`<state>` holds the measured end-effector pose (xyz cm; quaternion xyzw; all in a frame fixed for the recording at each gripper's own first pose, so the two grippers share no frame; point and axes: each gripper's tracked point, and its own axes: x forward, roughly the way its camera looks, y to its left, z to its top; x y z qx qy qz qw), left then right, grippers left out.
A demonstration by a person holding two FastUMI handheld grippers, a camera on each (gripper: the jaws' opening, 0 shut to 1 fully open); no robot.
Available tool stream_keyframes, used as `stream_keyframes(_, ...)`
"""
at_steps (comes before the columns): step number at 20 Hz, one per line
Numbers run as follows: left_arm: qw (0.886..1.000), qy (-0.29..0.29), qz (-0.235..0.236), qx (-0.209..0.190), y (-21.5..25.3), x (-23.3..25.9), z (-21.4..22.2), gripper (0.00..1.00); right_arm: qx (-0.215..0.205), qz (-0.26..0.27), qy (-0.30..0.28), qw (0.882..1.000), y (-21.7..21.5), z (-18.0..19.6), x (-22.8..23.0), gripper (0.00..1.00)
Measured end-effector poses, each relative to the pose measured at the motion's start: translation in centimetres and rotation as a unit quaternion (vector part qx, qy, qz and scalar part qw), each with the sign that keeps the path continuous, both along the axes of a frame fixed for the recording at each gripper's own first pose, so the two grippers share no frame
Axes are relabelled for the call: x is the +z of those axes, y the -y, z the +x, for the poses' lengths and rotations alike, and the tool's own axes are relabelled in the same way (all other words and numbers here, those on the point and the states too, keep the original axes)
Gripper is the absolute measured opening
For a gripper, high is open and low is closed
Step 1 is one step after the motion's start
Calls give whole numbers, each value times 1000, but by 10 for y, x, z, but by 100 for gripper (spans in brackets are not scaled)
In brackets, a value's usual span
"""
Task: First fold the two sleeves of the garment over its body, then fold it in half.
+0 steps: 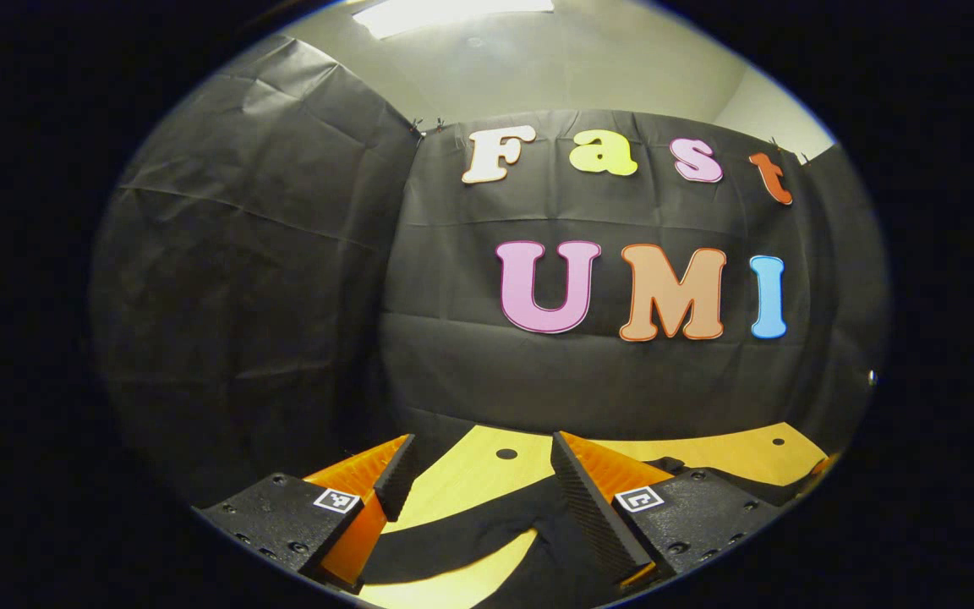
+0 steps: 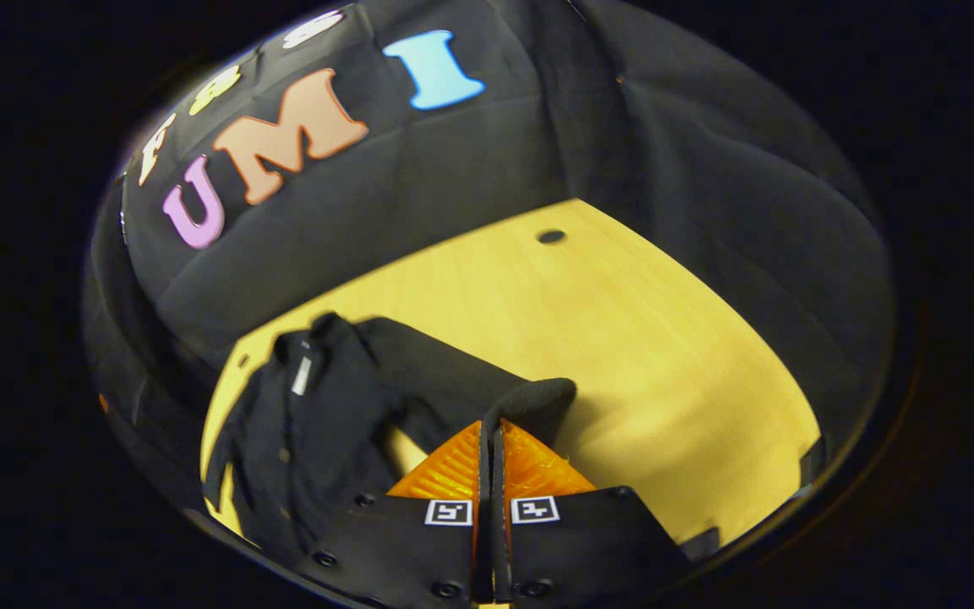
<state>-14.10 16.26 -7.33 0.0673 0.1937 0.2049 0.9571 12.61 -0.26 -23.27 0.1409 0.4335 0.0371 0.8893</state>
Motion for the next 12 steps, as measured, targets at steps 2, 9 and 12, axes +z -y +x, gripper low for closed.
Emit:
stream_keyframes(2,1000,-9,0,-9,-30,-6,1,94,22,17,30,999,-63,31,24,3)
stream_keyframes(9,1000,-30,-1,-5,-114,-23,1,94,177,-16,68,982,-290,93,44,0)
stream_keyframes(12,999,-40,-11,14,-136,-31,-12,94,260,-25,51,964,-383,99,16,2)
